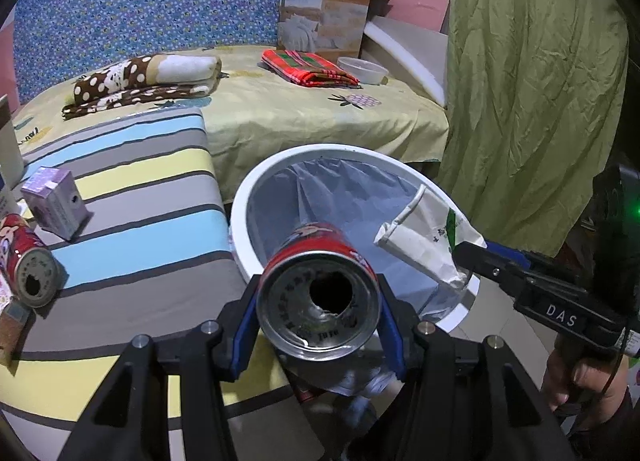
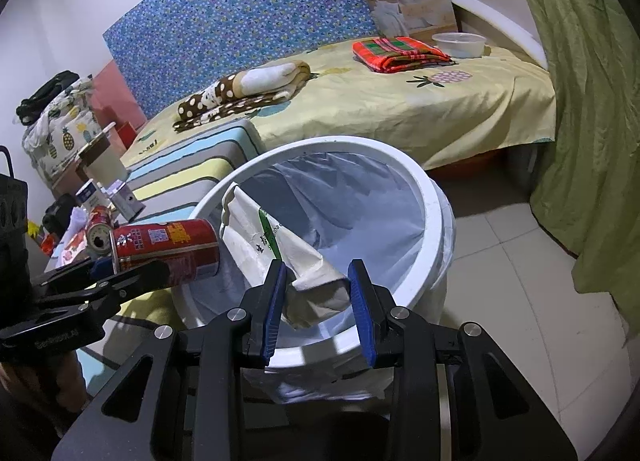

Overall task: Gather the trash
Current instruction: 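Carry the red can and white bag to the bin and release both, then move both tools back over the bed toward the remaining trash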

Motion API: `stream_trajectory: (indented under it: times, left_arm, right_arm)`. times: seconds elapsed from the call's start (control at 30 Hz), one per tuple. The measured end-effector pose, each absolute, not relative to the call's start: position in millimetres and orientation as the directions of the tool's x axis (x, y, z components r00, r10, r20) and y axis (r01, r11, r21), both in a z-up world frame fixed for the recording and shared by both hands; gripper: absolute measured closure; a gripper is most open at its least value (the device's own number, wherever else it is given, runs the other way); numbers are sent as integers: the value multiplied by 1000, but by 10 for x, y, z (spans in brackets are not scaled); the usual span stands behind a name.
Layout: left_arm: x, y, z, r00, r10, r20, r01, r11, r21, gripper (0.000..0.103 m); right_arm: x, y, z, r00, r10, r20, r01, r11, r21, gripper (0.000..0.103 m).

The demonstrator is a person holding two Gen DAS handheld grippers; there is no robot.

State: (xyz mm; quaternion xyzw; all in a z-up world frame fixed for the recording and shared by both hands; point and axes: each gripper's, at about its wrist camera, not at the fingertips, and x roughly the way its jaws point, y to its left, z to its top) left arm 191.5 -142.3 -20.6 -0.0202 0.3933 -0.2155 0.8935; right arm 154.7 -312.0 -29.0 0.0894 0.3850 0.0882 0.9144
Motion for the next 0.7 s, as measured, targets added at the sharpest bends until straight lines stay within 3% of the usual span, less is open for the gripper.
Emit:
stream_trajectory:
  times: [0.2, 0.6, 0.63, 0.7]
  left_arm:
    - [1893, -1395, -190, 607, -411, -680, 370, 904, -216, 42]
    - [1788, -1161, -134, 631, -400, -664, 327, 914, -240, 42]
    - [1773, -1140, -131, 634, -398, -663, 324, 915, -240, 42]
    - [1736, -1099, -121, 640, -394, -660, 317, 917, -240, 42]
  right_arm:
    - [1576, -3082, -307, 674, 220, -705, -99, 973, 209, 68]
    - [1591, -2967, -316, 637, 198, -745, -111, 980, 166, 67]
    - [1582, -2957, -314, 637, 191, -747, -110, 982, 157, 66]
    - [1552, -2947, -294, 642, 195, -741, -116, 981, 157, 53]
